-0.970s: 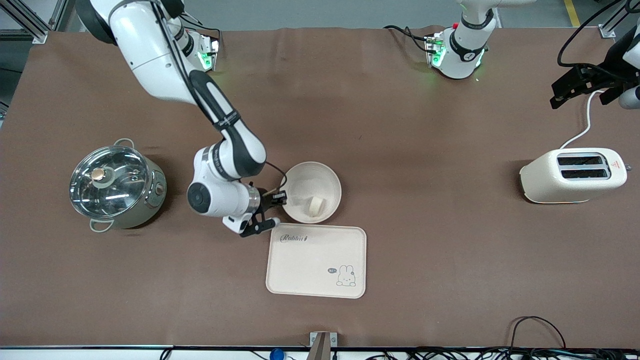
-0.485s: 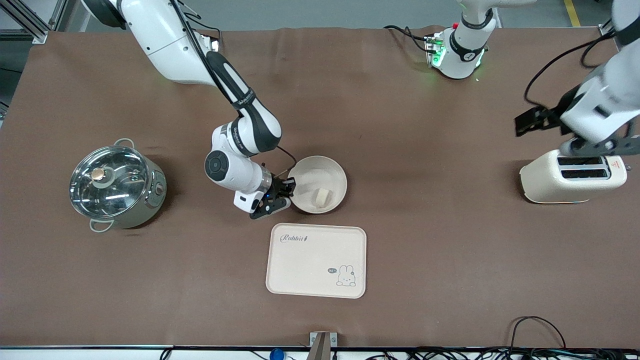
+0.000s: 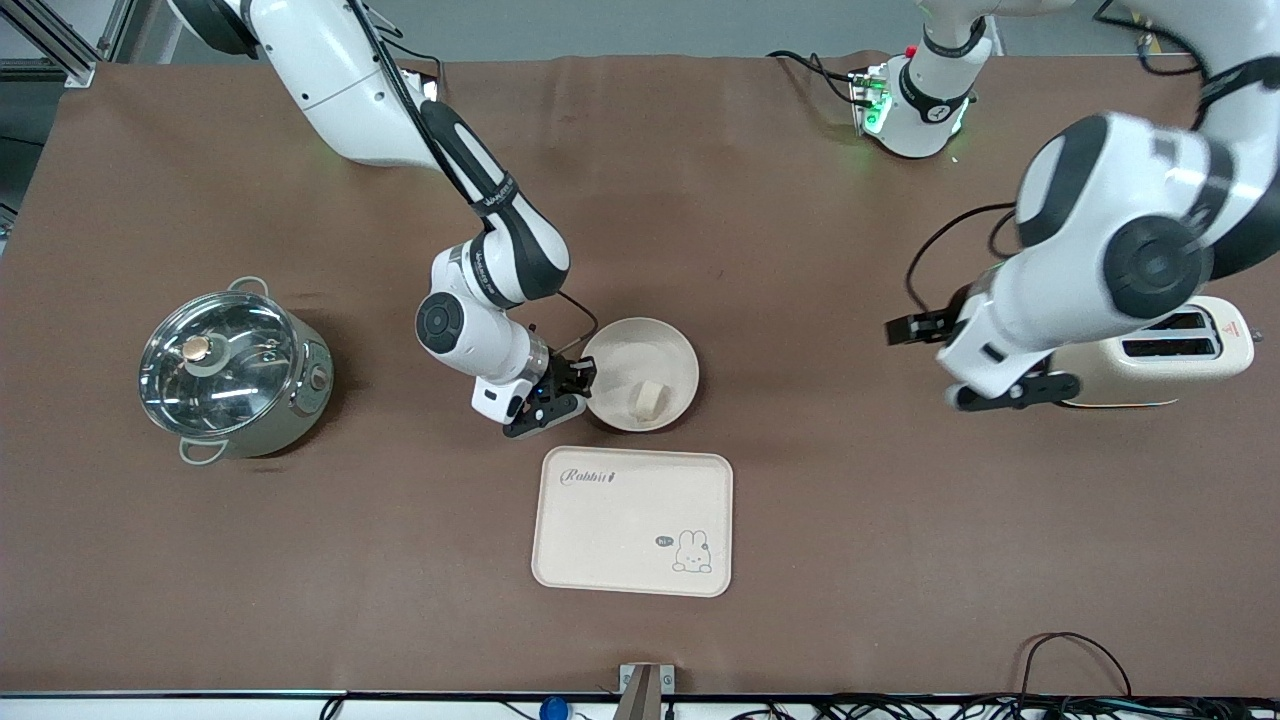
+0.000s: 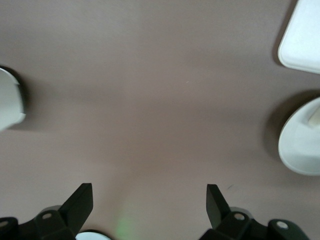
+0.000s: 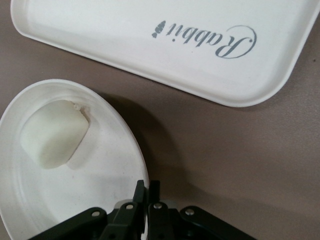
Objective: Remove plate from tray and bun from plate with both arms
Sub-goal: 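Open the right gripper on the plate while the left gripper reaches toward it, then grasp the bun with the left gripper while the right gripper withdraws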
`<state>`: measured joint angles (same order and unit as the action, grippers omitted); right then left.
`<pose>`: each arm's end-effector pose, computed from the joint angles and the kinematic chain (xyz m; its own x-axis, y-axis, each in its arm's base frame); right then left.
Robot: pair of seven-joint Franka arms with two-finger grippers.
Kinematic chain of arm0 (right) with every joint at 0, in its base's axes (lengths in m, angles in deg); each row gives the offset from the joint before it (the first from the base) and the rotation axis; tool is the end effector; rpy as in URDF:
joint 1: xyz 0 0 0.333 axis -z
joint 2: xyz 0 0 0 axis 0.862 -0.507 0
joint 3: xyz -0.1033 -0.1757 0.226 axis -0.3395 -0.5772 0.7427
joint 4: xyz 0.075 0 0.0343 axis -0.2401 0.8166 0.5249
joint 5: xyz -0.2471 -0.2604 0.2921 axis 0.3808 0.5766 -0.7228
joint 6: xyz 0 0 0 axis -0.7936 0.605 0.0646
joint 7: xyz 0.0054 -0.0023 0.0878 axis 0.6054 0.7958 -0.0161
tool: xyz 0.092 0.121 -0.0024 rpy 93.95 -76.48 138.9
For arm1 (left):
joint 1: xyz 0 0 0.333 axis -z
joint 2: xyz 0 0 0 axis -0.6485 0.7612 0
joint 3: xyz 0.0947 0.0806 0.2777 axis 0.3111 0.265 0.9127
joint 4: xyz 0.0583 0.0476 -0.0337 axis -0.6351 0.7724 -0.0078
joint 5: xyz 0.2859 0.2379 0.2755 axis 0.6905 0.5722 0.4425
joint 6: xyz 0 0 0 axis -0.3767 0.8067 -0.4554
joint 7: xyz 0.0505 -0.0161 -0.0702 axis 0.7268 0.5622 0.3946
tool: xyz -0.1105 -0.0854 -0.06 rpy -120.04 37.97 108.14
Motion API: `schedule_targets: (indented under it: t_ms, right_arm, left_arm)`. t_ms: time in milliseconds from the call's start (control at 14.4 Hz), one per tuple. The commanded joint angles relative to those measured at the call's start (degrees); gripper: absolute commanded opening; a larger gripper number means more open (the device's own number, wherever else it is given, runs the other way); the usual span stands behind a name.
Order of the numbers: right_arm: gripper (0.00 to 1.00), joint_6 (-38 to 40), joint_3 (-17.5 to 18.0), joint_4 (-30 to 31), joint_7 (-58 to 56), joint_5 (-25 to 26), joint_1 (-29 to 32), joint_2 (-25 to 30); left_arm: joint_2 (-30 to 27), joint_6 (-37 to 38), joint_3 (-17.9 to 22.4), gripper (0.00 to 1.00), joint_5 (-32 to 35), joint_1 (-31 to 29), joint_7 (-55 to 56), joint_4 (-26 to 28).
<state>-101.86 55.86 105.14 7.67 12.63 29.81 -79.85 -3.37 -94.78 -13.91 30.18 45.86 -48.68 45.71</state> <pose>0.5892 0.4021 0.0871 0.9587 0.2711 0.0858 0.2835 -0.8877 -0.3627 0.6531 -0.2263 0.3795 0.9545 0.1533 -0.2559 0.1480 -0.9882 -0.0400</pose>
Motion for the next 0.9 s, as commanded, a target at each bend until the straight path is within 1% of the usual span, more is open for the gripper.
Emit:
schedule_targets:
  t_ms: [0, 139, 208, 277, 347, 485, 554, 624, 693, 832]
  right_arm:
    - [0.09, -1.63, 0.15, 1.54, -0.06, -0.28, -0.51, 0.54]
    - [0.38, -1.28, 0.15, 1.37, 0.03, -0.37, -0.16, 0.36]
    - [0.49, -1.1, 0.15, 1.37, 0.03, -0.37, 0.19, 0.36]
    - [0.55, -0.93, 0.15, 1.37, 0.12, -0.37, 0.2, 0.45]
    - [0.63, -0.84, 0.23, 1.28, 0.47, -0.37, 0.28, 0.63]
    - [0.75, 0.56, 0.23, 0.93, 4.4, -0.37, 0.89, 1.33]
    - [0.78, 2.4, 0.23, 0.58, 7.56, -0.63, 1.68, 1.85]
    - [0.83, 3.98, 0.15, -0.9, 10.55, -1.16, 2.12, 2.55]
    - [0.88, 7.13, -0.29, -1.87, 13.19, -1.16, 2.74, 3.34]
    - [1.0, 13.19, -0.29, -4.16, 13.57, -0.99, 6.85, 5.27]
  left_arm:
    - [4.72, -4.23, -0.12, 1.0, -0.59, 3.78, 9.38, -1.31]
    - [8.06, -9.4, -0.12, 1.0, -0.42, 5.81, 14.66, -1.13]
    - [9.03, -11.69, -0.12, 1.0, -0.42, 6.52, 16.25, -0.52]
    - [9.74, -14.41, -0.12, 1.0, -0.5, 7.39, 17.75, 0.0]
    - [10.53, -16.79, -0.12, 1.0, -0.5, 8.36, 19.94, 0.71]
    - [12.46, -19.97, -0.12, 1.0, -0.24, 11.08, 24.51, 0.8]
    - [13.6, -22.15, -0.12, 1.0, -0.07, 12.49, 26.7, 0.8]
    - [14.66, -24.26, -0.12, 1.0, 0.11, 13.54, 29.16, 0.8]
    - [15.45, -26.03, -0.12, 0.99, 0.29, 14.77, 30.23, 0.71]
    - [17.3, -30.85, -0.12, 0.94, 0.29, 16.97, 31.03, 0.63]
